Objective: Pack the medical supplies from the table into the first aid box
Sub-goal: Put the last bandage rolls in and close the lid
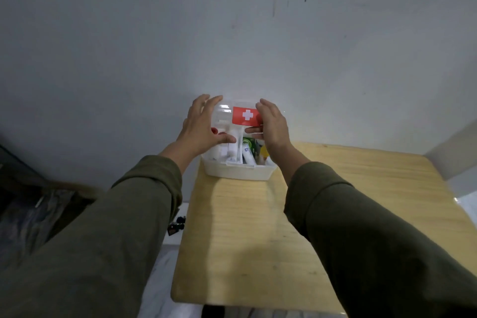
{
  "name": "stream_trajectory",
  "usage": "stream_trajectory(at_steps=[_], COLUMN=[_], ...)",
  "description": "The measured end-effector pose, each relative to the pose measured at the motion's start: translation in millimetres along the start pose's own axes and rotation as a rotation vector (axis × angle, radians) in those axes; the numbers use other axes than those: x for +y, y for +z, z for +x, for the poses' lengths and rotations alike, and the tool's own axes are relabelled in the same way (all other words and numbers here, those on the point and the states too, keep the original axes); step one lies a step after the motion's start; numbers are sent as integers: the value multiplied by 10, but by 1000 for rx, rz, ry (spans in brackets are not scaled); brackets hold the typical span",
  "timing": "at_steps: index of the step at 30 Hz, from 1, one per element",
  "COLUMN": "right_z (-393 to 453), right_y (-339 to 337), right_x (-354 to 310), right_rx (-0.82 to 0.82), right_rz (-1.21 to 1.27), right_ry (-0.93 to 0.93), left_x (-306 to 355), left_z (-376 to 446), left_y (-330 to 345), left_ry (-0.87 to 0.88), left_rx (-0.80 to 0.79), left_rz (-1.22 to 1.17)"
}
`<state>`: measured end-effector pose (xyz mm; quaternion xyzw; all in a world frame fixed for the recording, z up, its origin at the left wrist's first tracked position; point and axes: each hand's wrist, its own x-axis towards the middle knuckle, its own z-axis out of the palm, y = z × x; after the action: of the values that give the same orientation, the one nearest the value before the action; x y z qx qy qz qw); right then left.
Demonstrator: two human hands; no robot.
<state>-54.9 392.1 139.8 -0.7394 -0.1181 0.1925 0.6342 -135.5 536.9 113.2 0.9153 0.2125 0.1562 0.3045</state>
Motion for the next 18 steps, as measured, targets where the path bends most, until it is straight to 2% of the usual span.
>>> stream_trajectory(at_steps=[11, 14, 18], right_z=[-538, -605, -616], right_y=[-125, -177, -222], right_x=[704, 796, 812], right_rx=[-156, -144, -54], right_rz=[-157, -357, -796], right_ry=[57, -3, -191], left_x=[-107, -159, -193], left_z=[-711, -759, -722], left_y=[361, 420, 433], left_ry=[-127, -133, -107], left_rx=[-159, -167, -116], left_rz=[-29, 20, 110])
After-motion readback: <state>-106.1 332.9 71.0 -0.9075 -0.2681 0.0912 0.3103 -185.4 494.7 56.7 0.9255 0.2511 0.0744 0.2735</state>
